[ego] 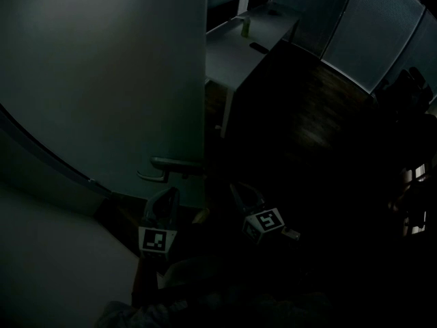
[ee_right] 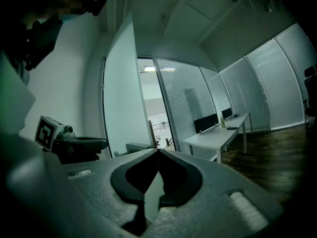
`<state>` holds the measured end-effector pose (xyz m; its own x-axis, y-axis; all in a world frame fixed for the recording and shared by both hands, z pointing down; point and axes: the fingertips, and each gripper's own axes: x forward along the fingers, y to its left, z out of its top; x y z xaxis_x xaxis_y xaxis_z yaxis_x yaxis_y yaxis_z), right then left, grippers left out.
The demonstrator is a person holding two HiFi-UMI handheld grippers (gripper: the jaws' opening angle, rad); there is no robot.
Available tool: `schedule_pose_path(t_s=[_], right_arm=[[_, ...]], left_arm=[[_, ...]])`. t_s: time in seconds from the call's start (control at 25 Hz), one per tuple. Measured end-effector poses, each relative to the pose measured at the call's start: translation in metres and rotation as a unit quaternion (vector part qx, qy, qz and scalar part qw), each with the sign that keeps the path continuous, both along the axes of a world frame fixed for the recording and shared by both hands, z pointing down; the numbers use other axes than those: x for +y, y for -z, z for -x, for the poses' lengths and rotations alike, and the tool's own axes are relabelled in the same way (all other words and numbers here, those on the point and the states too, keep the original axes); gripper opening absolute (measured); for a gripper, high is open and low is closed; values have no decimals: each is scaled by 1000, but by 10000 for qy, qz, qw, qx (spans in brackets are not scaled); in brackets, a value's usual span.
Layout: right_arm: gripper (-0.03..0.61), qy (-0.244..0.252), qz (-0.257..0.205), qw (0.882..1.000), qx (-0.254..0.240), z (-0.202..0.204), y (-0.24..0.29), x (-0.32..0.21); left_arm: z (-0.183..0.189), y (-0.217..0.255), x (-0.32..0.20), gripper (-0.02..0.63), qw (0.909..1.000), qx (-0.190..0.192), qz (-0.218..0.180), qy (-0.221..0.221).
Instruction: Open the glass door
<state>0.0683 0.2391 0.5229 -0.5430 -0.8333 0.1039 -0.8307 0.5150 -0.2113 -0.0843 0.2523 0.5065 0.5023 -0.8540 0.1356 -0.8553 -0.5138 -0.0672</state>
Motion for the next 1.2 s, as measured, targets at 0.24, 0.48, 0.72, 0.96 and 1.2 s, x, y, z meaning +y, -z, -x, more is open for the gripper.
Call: schedule_pose_path(t_s=[0.24, 0.48, 0.72, 0.96, 1.2], right_arm=[[-2, 58, -118, 9998, -124, 3, 18, 11], [-2, 149, -150, 9997, -111, 3, 19, 18], [-2, 200, -55, 9997, -159, 4, 11, 29], [-2, 184, 13, 9997, -169, -2, 5, 34], [-2, 153, -70, 9996, -212, -6, 9, 39]], left_arm=[[-4, 7, 9, 5, 9999, 115, -28, -5], [-8, 3, 15, 3, 10000, -1, -38, -44], [-12, 7, 23, 3, 9998, -64, -117, -136], [-12, 10, 26, 3, 9998, 10, -122, -131], [-11, 12, 31, 3, 9998, -63, -145, -134]])
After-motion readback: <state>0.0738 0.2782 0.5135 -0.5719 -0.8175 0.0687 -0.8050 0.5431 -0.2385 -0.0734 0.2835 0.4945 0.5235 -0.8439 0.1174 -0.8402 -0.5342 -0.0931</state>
